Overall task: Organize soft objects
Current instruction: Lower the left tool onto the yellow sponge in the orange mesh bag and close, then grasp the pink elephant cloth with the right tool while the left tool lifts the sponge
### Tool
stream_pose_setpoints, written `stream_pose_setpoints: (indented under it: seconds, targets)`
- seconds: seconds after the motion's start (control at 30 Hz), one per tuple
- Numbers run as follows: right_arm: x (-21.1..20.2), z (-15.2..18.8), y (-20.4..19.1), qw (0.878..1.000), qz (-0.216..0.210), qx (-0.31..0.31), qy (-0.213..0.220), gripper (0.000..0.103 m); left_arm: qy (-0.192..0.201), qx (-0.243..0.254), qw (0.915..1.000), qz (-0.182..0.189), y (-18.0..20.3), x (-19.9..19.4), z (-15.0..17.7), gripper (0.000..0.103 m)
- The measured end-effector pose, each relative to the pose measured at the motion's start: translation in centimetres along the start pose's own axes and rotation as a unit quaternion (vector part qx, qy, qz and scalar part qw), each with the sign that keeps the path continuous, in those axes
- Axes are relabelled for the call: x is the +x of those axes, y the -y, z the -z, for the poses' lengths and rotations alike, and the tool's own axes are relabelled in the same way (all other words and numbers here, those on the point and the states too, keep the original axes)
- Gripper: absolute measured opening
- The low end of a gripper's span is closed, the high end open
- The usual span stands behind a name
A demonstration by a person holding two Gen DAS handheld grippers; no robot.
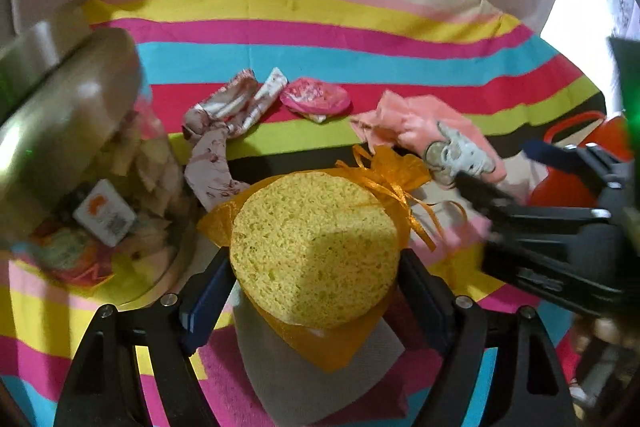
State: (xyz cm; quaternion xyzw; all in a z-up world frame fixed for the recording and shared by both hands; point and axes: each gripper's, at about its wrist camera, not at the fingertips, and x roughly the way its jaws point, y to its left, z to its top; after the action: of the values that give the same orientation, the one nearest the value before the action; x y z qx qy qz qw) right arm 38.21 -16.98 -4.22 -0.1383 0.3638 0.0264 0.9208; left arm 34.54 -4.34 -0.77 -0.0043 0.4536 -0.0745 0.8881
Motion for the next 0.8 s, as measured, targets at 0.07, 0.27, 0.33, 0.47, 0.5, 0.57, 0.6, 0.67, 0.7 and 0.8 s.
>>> stream_pose_setpoints:
  seconds: [0.07,0.27,0.33,0.47,0.5,0.57,0.6,0.67,0.7,0.8]
  targets:
    - [1.1,-0.3,-0.3,1.0,0.002,-0.007,-0.007,0.085,0.011,-0.019,0.9998,0.002,-0.4,-0.8,0.1,0.081]
    - [4.3,-1.1,-0.1,1.0,0.015,-0.011,-0.024,0.085,0.027,-0.055,0.9981,0.001,-1.0,-1.8,0.4,0.081]
    - [5.4,-1.1,0.2,0.999,0.016,-0.003,-0.029,0.085,0.029,-0.056,0.998,-0.002,-1.0,-1.8,0.4,0.081]
    - [6.5,-0.8,0.3,0.999,0.017,0.004,-0.038,0.043,0.035,-0.064,0.9973,-0.001,-1.0,-2.2,0.7,0.081]
    - [6.4,-0.7,0.3,0.999,0.017,0.003,-0.036,0.03,0.036,-0.065,0.9973,-0.002,-1.0,-2.2,0.7,0.081]
    - [5.5,-0.4,0.5,1.0,0.007,0.005,-0.026,0.023,0.041,-0.068,0.9968,-0.004,-0.9,-2.6,0.9,0.081]
    - [4.9,-0.4,0.7,1.0,0.001,0.01,-0.02,0.021,0.042,-0.069,0.9967,-0.005,-1.0,-2.8,1.0,0.081]
    - [3.2,-0.1,1.2,1.0,-0.014,0.023,-0.007,0.02,0.049,-0.073,0.9961,-0.009,-0.9,-3.5,1.2,0.081]
    - [2.2,0.1,1.5,0.999,-0.022,0.028,0.001,0.019,0.053,-0.074,0.9959,-0.01,-0.9,-3.8,1.2,0.081]
    - [-1.1,1.0,2.0,0.998,-0.038,0.037,0.025,0.019,0.067,-0.079,0.9945,-0.018,-0.8,-5.0,1.5,0.081]
